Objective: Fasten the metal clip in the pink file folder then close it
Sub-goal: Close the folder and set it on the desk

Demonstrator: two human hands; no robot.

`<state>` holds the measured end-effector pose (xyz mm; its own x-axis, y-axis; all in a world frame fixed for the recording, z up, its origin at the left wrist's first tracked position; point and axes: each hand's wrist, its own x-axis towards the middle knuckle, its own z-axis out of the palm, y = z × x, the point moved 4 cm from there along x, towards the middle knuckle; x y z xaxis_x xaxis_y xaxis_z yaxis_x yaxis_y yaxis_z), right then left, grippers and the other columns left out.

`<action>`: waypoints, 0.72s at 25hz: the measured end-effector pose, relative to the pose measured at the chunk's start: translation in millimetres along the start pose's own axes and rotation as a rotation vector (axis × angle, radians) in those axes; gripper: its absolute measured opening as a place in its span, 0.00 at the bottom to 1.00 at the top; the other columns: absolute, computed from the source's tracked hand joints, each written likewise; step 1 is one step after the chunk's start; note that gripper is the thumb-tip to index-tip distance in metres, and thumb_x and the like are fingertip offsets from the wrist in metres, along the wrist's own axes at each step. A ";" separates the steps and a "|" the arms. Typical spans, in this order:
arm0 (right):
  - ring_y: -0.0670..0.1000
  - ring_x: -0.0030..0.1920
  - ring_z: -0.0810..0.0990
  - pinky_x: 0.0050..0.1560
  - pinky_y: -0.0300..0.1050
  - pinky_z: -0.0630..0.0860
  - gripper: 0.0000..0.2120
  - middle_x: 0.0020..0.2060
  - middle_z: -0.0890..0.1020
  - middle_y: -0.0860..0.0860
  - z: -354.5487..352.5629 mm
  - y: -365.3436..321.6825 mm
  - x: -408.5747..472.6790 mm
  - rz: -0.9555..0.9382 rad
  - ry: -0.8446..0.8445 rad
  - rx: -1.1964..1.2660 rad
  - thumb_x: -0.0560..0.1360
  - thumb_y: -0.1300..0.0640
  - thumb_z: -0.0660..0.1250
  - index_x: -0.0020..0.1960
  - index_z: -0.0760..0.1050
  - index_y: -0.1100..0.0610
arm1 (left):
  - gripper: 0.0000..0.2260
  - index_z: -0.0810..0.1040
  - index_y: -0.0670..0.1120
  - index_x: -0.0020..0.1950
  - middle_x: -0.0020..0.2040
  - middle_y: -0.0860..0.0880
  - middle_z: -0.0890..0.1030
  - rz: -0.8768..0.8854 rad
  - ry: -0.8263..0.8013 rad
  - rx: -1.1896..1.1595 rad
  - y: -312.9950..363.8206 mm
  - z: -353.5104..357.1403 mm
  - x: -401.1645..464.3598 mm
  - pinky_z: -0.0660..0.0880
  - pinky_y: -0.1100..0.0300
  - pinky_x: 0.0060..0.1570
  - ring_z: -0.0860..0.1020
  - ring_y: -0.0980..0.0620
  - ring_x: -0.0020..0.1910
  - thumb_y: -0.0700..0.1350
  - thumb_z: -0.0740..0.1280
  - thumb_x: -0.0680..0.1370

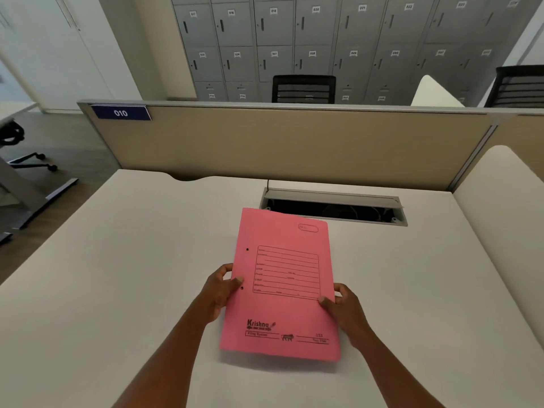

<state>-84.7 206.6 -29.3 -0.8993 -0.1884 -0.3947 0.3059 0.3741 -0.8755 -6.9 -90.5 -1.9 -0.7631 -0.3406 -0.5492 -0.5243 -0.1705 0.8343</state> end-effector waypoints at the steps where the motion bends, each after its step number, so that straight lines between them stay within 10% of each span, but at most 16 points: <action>1: 0.57 0.51 0.84 0.54 0.59 0.81 0.18 0.54 0.84 0.56 11.1 -10.9 4.0 -0.026 -0.019 -0.009 0.74 0.56 0.72 0.61 0.71 0.57 | 0.12 0.74 0.46 0.63 0.51 0.38 0.85 0.007 0.031 0.011 4.5 -13.7 6.3 0.79 0.38 0.53 0.82 0.35 0.52 0.39 0.67 0.79; 9: 0.50 0.44 0.80 0.35 0.33 0.72 0.17 0.54 0.83 0.55 121.2 -115.5 76.9 -0.166 -0.021 -0.166 0.74 0.57 0.73 0.59 0.71 0.58 | 0.12 0.75 0.44 0.61 0.51 0.37 0.84 0.111 0.257 0.113 57.1 -127.9 89.5 0.81 0.43 0.48 0.83 0.40 0.45 0.38 0.69 0.78; 13: 0.51 0.45 0.80 0.40 0.40 0.74 0.15 0.54 0.83 0.55 171.5 -144.8 126.1 -0.156 0.005 -0.193 0.73 0.58 0.73 0.56 0.72 0.57 | 0.13 0.75 0.47 0.62 0.45 0.46 0.85 0.148 0.289 0.176 84.4 -173.6 143.1 0.80 0.55 0.34 0.84 0.46 0.40 0.40 0.68 0.79; 18: 0.51 0.46 0.78 0.44 0.42 0.72 0.16 0.54 0.83 0.56 203.6 -160.1 178.2 -0.156 0.041 -0.278 0.74 0.58 0.72 0.59 0.73 0.58 | 0.12 0.76 0.50 0.61 0.49 0.44 0.85 0.169 0.306 0.245 104.4 -199.8 204.0 0.82 0.48 0.44 0.84 0.44 0.43 0.42 0.68 0.79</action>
<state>-230.4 -71.8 -16.3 -0.9423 -0.2283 -0.2448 0.0710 0.5783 -0.8127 -141.8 -362.6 -17.1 -0.7177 -0.6101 -0.3356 -0.5045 0.1234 0.8546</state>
